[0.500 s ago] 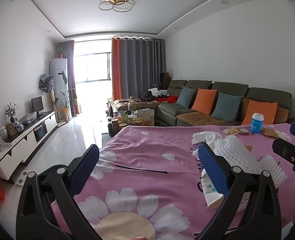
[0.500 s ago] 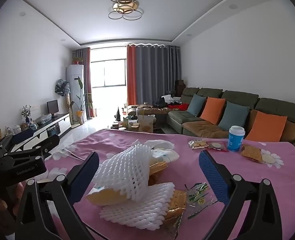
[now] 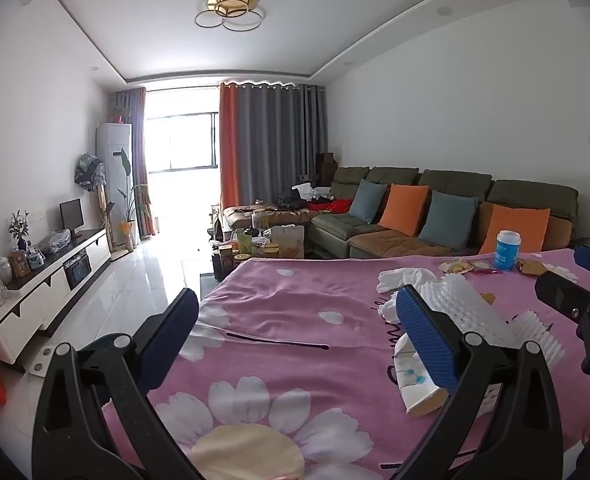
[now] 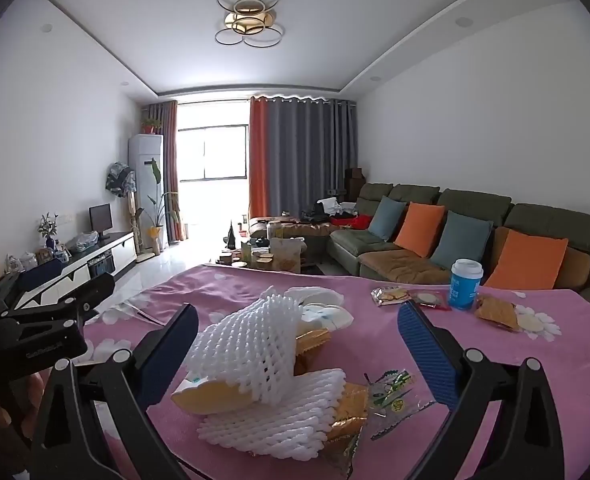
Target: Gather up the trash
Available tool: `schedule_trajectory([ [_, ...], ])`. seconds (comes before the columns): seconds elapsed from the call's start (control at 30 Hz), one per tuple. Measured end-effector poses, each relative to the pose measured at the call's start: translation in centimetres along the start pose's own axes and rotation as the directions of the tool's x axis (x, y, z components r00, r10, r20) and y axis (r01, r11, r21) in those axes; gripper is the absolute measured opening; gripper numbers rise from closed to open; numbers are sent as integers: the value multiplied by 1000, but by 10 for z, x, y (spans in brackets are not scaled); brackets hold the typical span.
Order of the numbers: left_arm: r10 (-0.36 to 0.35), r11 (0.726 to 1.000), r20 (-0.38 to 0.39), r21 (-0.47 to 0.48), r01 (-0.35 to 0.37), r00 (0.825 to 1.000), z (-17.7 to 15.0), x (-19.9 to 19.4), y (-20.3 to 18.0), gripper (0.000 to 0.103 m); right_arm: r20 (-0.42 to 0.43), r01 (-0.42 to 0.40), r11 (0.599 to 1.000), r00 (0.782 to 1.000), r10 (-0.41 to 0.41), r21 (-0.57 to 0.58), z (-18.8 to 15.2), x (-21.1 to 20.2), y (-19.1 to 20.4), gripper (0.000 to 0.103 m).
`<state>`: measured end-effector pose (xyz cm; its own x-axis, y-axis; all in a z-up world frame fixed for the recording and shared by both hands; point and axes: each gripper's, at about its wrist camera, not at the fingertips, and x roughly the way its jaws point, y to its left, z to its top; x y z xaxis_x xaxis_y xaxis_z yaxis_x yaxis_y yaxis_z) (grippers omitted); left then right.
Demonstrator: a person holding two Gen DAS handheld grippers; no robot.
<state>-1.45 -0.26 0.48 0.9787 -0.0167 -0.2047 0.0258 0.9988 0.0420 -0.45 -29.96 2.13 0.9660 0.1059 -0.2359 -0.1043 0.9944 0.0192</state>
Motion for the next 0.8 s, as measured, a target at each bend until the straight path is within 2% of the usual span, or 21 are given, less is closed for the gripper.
schedule_trajectory([
  [0.8, -26, 1000, 20, 13, 26, 999, -2, -11, -6, 97, 5, 3, 1000, 1000, -3, 24, 1, -4, -7, 96],
])
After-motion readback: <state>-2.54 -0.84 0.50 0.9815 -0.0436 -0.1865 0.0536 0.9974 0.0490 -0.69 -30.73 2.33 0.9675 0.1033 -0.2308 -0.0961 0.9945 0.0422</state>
